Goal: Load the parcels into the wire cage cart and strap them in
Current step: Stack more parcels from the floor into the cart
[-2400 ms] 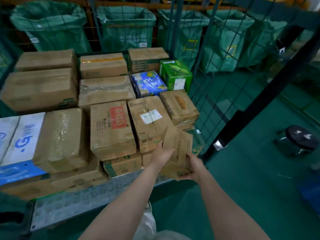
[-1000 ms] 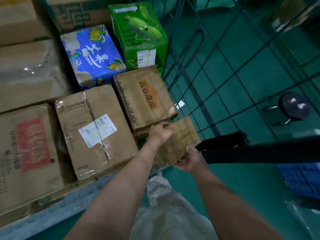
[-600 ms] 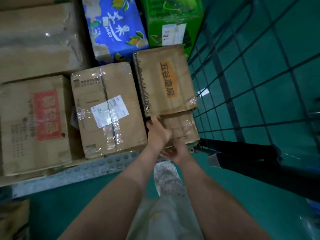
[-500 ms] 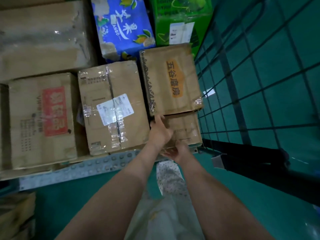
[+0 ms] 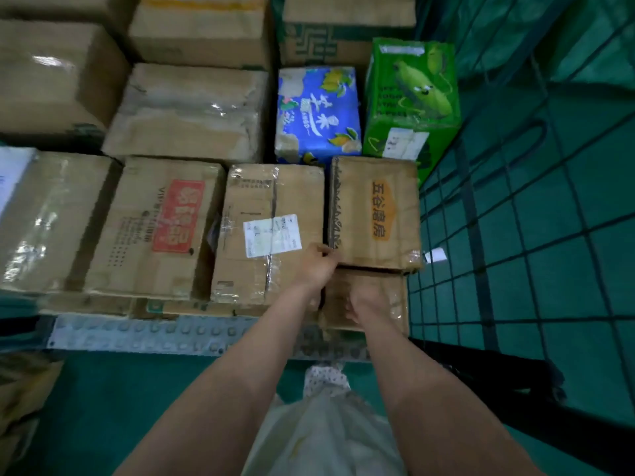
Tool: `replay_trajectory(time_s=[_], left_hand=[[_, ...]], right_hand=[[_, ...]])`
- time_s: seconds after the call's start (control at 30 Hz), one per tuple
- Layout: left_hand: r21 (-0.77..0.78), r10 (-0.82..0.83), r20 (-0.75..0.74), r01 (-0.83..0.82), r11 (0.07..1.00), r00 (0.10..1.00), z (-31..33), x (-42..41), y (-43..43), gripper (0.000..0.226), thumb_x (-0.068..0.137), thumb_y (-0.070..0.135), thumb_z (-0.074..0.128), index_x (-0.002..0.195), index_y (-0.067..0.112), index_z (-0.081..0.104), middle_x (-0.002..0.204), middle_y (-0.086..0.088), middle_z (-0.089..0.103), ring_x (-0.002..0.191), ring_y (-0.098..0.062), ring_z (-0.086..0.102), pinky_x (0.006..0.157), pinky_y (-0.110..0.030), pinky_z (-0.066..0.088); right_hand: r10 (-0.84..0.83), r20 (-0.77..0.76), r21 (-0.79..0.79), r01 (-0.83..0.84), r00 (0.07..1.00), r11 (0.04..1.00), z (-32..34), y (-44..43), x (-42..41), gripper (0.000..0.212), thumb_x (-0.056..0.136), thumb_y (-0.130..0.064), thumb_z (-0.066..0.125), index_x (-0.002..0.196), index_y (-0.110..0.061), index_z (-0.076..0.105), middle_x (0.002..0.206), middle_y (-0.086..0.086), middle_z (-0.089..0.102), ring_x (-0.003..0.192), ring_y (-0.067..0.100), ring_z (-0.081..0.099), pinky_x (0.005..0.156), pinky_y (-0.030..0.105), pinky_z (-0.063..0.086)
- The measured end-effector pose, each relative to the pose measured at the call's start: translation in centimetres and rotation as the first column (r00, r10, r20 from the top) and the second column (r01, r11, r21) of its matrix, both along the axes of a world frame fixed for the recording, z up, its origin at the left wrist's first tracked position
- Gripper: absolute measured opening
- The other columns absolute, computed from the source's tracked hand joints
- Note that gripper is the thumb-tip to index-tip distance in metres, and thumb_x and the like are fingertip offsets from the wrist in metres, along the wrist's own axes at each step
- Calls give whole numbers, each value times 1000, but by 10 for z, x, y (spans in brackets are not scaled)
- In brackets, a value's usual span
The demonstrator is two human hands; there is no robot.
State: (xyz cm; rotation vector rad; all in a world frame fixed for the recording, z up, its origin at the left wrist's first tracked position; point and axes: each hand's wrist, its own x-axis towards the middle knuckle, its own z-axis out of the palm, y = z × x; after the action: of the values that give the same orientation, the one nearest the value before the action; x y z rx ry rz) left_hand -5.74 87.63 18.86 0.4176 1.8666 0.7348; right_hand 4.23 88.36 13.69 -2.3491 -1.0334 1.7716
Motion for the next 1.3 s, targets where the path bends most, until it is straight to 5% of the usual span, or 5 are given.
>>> replay_trajectory(time_s=[0.17, 0.3, 0.53, 0.87, 1.3], left_hand=[[50, 227, 53, -230, 972, 972, 22, -36, -28, 13, 91, 8, 47, 100, 18, 49, 88, -3, 60, 65, -10, 55, 55, -20, 42], [88, 352, 18, -352, 932, 936, 40, -70, -69, 13, 90, 9, 46, 98, 18, 49, 92, -6, 60, 62, -12, 54, 57, -26, 38], [181, 497, -246, -464, 867, 832, 71, -136, -181, 10, 86, 9, 54, 95, 13, 56, 105, -22, 65, 99, -34, 61, 84, -36, 48], [327, 763, -166, -695, 640, 624, 111, -163, -348, 10, 93, 14, 49, 95, 17, 58, 98, -4, 59, 77, -16, 55, 58, -25, 39], [353, 961, -80, -894, 276, 265, 130, -182, -508, 13, 97, 13, 48, 103, 14, 59, 104, -3, 58, 94, -21, 55, 86, -37, 46]], right_hand=[[34, -45, 222, -23, 998, 975, 27, 6, -48, 40, 82, -36, 43, 92, -9, 71, 101, 13, 70, 89, 34, 65, 77, 35, 52], [59, -312, 178, -3, 948, 984, 66, -13, -95, 30, 90, -16, 41, 65, -11, 57, 69, 10, 62, 55, 23, 52, 51, 23, 39], [30, -564, -59, -77, 825, 995, 92, -89, -132, 25, 98, -16, 40, 75, -10, 50, 72, 5, 54, 59, 18, 49, 57, 27, 41], [277, -667, 13, -360, 692, 933, 141, -202, -174, 23, 97, -13, 46, 75, -9, 52, 77, 5, 56, 66, 17, 51, 86, 32, 45], [608, -637, 190, -668, 473, 719, 166, -326, -252, 17, 95, -13, 50, 78, -16, 49, 75, -1, 55, 59, 13, 49, 54, 23, 39]])
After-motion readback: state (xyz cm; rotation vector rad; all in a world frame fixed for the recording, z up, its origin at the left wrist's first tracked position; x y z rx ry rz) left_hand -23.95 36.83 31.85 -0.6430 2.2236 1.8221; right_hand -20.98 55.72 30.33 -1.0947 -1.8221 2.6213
